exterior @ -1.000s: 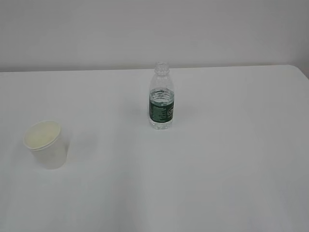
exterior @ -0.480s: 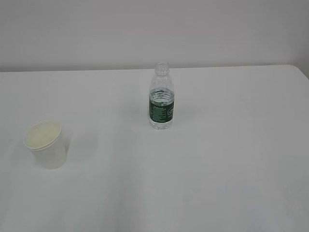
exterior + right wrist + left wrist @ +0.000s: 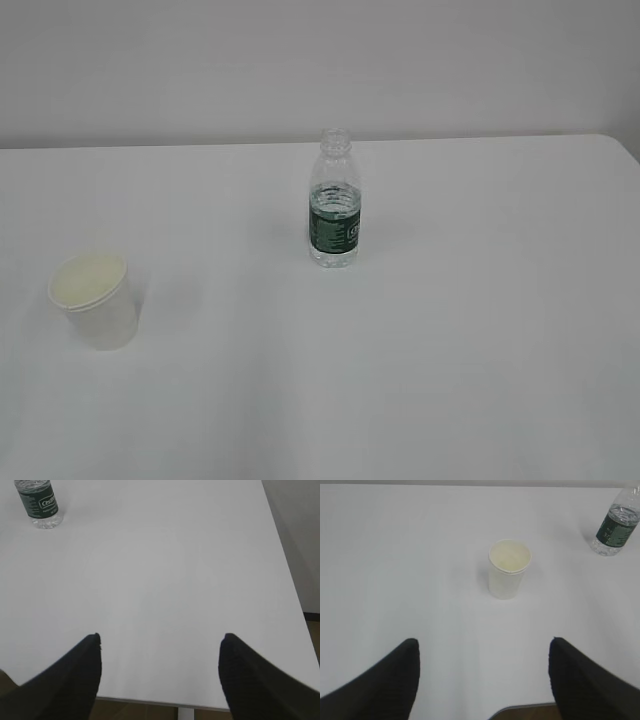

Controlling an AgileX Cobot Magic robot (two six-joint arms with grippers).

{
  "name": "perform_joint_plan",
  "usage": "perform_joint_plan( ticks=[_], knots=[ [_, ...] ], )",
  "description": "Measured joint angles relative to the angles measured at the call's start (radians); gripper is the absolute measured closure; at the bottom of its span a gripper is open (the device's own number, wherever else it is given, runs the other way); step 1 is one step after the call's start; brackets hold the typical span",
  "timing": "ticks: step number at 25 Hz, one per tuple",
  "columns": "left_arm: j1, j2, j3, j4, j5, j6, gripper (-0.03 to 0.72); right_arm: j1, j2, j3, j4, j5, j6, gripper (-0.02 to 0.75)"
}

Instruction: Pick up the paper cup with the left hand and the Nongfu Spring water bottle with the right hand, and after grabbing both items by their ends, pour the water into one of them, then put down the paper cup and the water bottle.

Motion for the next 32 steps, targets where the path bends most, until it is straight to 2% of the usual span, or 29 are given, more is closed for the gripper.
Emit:
perform_joint_plan(
  ticks=[32],
  knots=[
    [0.0, 0.027, 0.0, 0.0, -0.013, 0.0, 0.142, 0.0, 0.002, -0.008, 0.002, -0.012, -0.018, 0.185]
  ],
)
